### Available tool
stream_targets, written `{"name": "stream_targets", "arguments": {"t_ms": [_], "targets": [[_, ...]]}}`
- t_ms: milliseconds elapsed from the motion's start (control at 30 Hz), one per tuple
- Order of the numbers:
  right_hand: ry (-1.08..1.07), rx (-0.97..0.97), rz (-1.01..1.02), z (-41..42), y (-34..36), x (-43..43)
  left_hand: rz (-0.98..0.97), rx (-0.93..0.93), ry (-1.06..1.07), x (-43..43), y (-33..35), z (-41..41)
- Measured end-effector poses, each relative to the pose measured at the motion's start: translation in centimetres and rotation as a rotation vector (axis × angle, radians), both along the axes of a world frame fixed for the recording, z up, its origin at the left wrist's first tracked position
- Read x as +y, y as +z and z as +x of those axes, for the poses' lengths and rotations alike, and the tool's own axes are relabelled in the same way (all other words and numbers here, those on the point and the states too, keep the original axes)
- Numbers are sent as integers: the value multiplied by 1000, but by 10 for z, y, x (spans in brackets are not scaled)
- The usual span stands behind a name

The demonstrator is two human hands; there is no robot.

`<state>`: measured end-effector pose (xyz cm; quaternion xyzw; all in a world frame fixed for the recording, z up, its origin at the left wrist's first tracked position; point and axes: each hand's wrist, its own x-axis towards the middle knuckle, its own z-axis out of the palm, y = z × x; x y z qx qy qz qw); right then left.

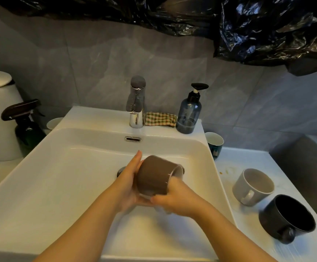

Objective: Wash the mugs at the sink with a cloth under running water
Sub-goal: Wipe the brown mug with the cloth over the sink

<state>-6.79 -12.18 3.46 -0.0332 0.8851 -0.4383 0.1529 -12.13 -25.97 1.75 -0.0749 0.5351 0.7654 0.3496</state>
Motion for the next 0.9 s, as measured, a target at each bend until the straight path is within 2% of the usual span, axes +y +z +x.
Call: {"name": "stream_targets", "arguments": {"t_ms": [33, 67, 100, 133, 167, 200, 267, 300, 333, 367, 400, 433, 500, 567, 600, 633, 700, 733, 833, 867, 900], "targets": [[109, 92, 265, -1, -7, 0, -14, -43, 10, 1, -1, -1], [172, 149, 425, -2, -12, -2, -44, -71, 35, 2, -1, -1], [186, 173, 456, -1, -18, -7, -70, -71, 71, 4, -1, 0], [169, 171, 393, 1, -20, -11, -90, -54, 107, 5, -2, 1], [94, 124, 219, 1, -20, -15, -88, -32, 144, 6, -1, 2], [-25, 26, -50, 2, -13, -19, -85, -2, 187, 6, -1, 2], [-250, -217, -724, -2, -1, -24, -96, 124, 248, 6, -2, 0], [-332, -266, -971, -4, -1, -24, -99, 187, 257, 5, 0, -1], [-365, -277, -1093, -5, 1, -25, -99, 229, 260, 5, 1, -1], [-344, -265, -1068, -3, 2, -26, -91, 230, 262, 4, 3, 0], [-286, -240, -917, 1, 4, -27, -92, 196, 268, 4, 3, 1], [-194, -196, -672, 4, 2, -25, -99, 138, 277, 4, 2, 3], [55, -91, -96, 7, 2, -19, -114, 43, 265, 6, 2, 6], [173, 119, 456, 3, -4, -10, -91, 26, 225, 10, 3, 8], [164, 210, 559, 2, -7, -8, -85, 19, 220, 10, 6, 10], [150, 225, 547, 1, -11, -10, -76, 21, 223, 10, 7, 9], [123, 124, 309, 2, -16, -15, -58, 27, 231, 9, 6, 8], [70, 36, 94, 3, -14, -18, -58, 25, 240, 8, 6, 8], [-243, -288, -770, 0, -2, -20, -54, 97, 265, 9, 6, 6], [-326, -345, -1020, -3, 1, -19, -35, 133, 258, 10, 8, 7], [-367, -351, -1161, -5, 1, -17, -10, 172, 243, 9, 7, 6]]}}
